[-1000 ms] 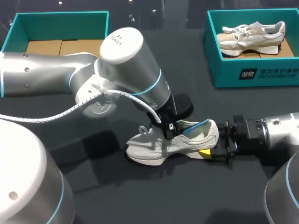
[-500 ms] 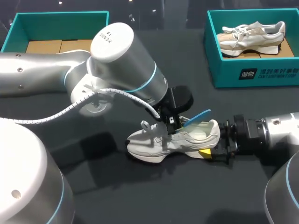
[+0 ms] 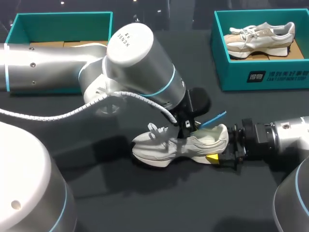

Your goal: Take the shoe out of the shoebox, open the shoe tongue, remove and reinsert the insole, then place the shoe into the shoebox

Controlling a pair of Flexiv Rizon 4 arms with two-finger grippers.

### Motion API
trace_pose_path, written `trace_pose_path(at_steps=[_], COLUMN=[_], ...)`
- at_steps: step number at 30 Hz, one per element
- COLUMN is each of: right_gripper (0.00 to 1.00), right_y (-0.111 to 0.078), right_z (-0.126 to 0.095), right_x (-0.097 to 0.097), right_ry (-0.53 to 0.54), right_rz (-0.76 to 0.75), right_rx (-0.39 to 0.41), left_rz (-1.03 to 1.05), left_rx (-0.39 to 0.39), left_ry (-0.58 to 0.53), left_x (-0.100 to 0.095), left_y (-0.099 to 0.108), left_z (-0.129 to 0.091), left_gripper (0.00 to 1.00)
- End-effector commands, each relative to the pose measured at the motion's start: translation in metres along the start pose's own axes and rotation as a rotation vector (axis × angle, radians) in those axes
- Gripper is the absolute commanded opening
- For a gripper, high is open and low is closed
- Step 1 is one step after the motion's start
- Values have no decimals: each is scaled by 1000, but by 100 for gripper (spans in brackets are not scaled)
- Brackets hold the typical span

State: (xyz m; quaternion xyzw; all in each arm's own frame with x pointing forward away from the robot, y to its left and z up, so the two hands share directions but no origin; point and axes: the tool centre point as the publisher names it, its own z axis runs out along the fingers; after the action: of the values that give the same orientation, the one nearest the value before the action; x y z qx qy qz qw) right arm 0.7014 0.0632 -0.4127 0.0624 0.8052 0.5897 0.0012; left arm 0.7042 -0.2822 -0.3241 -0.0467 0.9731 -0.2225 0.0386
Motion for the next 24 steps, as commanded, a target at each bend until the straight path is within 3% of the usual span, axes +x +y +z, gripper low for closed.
trace_pose_path(at_steps=[1, 8, 24], right_gripper=[0, 0, 0], right_y=[0, 0, 0], right_z=[2, 2, 2], right_x=[2, 2, 2], right_ry=[2, 2, 2], right_rz=[1, 1, 1], right_rx=[6, 6, 6], left_rz=[-8, -19, -3], left_rx=[-16, -1, -32], left_ry=[-20, -47, -68], left_x=[-2, -5, 4], left_y=[-14, -23, -10], left_z=[9, 9, 18], left_gripper=[0, 0, 0])
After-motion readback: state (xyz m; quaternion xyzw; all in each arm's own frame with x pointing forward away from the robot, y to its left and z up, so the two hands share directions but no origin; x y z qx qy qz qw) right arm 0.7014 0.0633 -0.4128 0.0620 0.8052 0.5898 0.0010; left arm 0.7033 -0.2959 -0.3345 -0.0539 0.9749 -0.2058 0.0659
